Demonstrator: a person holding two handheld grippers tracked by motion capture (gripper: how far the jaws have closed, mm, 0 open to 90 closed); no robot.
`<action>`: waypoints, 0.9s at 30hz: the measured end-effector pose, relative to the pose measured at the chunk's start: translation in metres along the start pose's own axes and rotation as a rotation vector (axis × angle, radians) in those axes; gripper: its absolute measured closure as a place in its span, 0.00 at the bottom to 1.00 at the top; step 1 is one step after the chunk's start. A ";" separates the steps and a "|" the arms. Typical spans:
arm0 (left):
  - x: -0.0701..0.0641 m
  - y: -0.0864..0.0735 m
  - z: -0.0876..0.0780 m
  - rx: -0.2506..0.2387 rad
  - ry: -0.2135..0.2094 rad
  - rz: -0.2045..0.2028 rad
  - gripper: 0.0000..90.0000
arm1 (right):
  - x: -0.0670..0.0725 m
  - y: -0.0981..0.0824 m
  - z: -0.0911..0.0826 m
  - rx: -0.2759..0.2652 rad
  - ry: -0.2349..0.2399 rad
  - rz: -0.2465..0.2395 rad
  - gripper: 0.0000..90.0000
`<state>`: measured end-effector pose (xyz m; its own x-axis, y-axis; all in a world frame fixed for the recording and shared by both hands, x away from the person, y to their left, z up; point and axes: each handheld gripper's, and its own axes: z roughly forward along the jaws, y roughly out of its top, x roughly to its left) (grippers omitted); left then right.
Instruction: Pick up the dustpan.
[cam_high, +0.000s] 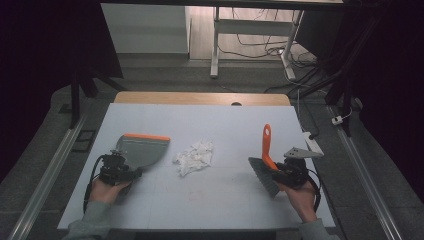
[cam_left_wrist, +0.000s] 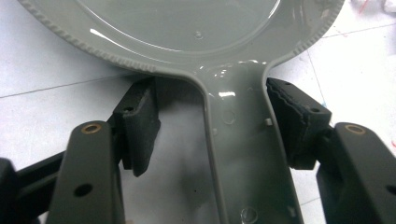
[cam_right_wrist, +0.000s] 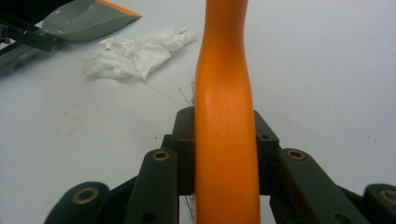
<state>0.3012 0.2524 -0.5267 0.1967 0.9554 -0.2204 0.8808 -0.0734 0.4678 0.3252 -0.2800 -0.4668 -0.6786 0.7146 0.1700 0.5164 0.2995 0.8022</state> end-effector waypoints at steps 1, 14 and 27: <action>0.001 0.000 0.000 -0.002 -0.002 -0.003 0.46 | 0.000 0.000 0.000 0.000 0.003 0.001 0.78; 0.005 -0.002 -0.004 -0.045 -0.004 -0.005 0.68 | 0.000 -0.001 0.001 0.009 0.000 -0.002 0.78; 0.012 -0.003 -0.013 -0.097 -0.002 0.025 0.69 | -0.001 -0.002 0.001 0.010 -0.002 -0.003 0.78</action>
<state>0.2953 0.2682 -0.5197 0.2187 0.9531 -0.2094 0.8299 -0.0688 0.5537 0.3256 -0.2800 -0.4690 -0.6791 0.7149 0.1669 0.5198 0.3077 0.7969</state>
